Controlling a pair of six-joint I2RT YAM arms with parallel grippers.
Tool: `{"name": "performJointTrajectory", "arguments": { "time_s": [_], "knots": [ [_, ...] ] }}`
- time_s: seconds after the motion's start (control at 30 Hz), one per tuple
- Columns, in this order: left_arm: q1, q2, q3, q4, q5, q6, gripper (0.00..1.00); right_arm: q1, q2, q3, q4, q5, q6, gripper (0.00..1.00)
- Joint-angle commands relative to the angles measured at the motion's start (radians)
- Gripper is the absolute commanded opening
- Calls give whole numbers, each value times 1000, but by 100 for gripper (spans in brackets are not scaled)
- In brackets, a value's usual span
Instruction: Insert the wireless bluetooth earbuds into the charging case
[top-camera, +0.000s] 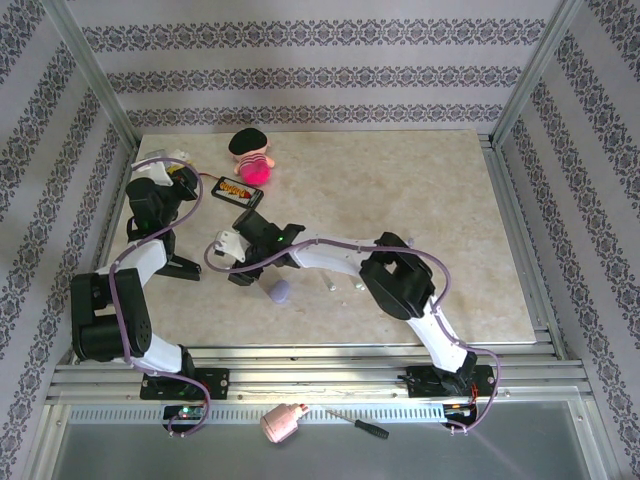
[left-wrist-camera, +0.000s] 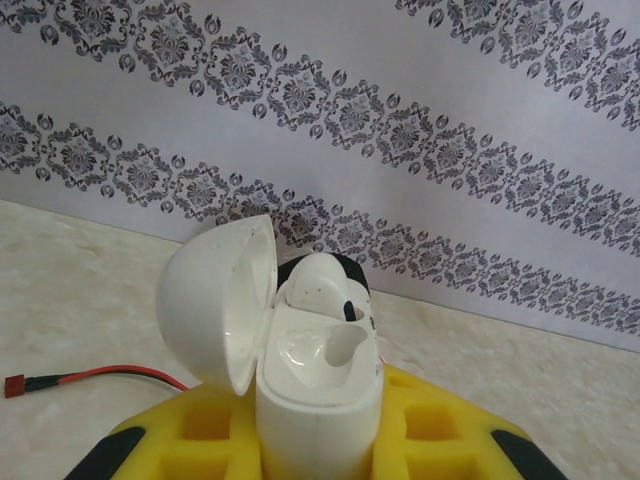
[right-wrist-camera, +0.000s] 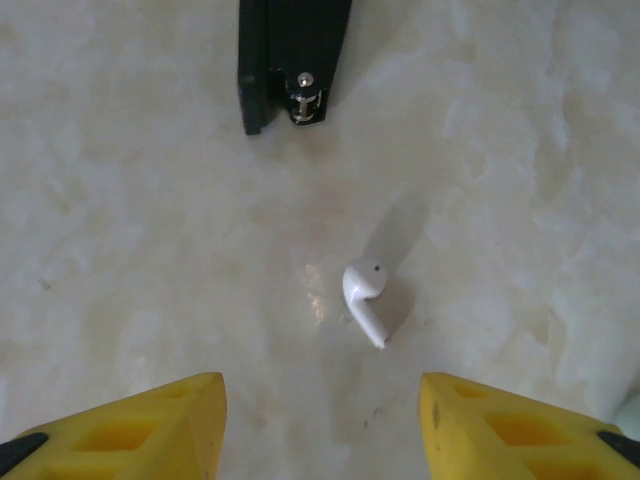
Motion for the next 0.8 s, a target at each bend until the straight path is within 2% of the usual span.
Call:
{"name": "performJointTrajectory", "arguments": {
  "time_s": [0.0, 0.37, 0.57, 0.77],
  "knots": [
    [14, -41, 29, -38, 13, -18, 0, 3, 66, 87, -41, 19, 23, 53],
    [26, -73, 25, -58, 20, 1, 0, 2, 262, 341, -125, -3, 70, 53],
    [26, -78, 26, -55, 26, -1, 0, 3, 342, 446, -197, 2, 76, 42],
    [27, -90, 20, -63, 28, 14, 0, 1, 333, 417, -205, 4, 75, 33]
  ]
}}
